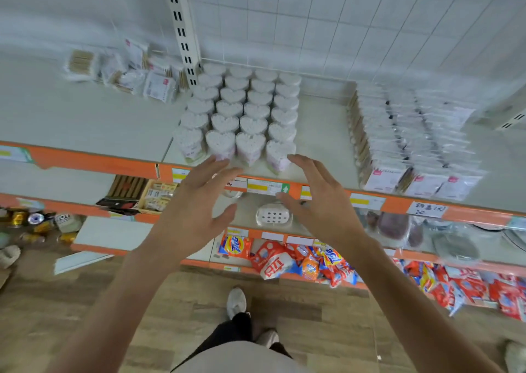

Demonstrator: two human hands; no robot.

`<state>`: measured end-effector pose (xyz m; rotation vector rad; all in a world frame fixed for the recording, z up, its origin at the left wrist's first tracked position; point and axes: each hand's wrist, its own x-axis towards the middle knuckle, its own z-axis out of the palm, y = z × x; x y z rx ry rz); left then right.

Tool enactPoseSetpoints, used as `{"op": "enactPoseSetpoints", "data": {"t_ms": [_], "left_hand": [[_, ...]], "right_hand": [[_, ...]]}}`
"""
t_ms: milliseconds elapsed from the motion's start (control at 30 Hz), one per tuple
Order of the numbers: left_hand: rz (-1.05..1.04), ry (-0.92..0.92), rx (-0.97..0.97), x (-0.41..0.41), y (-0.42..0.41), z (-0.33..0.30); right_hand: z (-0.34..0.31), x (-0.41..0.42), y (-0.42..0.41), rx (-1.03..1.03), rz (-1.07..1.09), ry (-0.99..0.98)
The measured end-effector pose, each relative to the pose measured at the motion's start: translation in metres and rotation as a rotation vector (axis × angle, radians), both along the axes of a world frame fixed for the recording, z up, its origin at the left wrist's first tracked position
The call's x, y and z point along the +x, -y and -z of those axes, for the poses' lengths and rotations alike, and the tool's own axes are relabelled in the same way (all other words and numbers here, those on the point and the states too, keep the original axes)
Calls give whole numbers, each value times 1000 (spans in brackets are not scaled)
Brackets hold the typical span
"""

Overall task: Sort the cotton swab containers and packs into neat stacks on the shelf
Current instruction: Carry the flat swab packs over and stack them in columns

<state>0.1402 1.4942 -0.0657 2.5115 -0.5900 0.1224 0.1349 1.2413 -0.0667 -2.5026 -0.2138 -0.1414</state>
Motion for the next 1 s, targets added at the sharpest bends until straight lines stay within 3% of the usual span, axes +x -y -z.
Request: {"op": "enactPoseSetpoints", "data": {"t_ms": [167,367,767,1000], "left_hand": [[-18,-47,-4,-19,-26,12],[-43,-73,-29,-32,-74,18],[-198,-175,17,-13,-312,35],[-169,-177,15,28,-387,33]], "right_hand": [[-5,-19,-15,-112,-94,70],[-4,-17,-99,-34,-145,78],[27,45,-349,-50,-282,-26],[31,82,-411,-41,-231,-67]]}}
